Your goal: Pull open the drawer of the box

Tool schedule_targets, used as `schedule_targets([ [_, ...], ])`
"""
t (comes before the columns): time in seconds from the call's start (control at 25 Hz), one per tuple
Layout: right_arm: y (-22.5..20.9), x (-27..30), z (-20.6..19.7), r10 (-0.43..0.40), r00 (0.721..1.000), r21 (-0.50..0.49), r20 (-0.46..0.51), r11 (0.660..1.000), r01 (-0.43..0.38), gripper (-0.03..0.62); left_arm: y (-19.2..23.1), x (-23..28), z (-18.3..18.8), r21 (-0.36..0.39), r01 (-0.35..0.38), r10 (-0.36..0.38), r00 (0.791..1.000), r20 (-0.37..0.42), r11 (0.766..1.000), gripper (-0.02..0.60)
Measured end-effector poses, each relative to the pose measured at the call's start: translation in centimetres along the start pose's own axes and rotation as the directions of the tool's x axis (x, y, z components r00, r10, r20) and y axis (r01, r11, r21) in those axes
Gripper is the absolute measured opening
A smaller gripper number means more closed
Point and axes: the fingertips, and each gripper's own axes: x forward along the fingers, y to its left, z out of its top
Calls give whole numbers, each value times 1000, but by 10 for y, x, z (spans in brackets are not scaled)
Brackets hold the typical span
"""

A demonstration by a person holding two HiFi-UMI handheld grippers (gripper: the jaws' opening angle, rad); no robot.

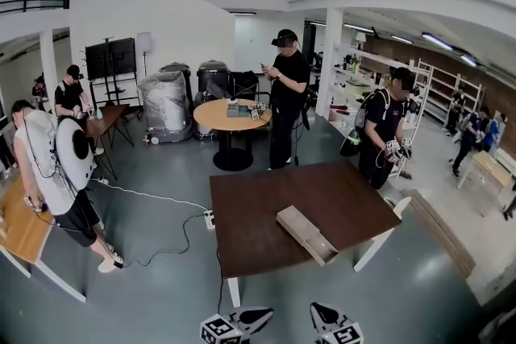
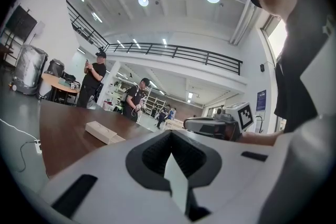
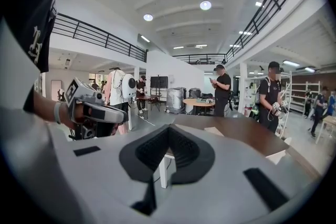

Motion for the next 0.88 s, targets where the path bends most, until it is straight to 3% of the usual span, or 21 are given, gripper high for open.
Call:
schedule_targets([
  [0.44,14,-41,-21,3,1000,25,-11,1000,-2,-12,-55,45,-13,30,14,-12,999,-42,999,5],
  [0.68,-18,-78,-47,-7,1000,65,-30,998,9,-12,-90,81,-32,21,-6,8,996,-92,1000,5],
  [0.88,-53,-101,-52,-12,999,103,31,995,9,-12,-109,120,-30,55,-6,12,994,-109,998,5],
])
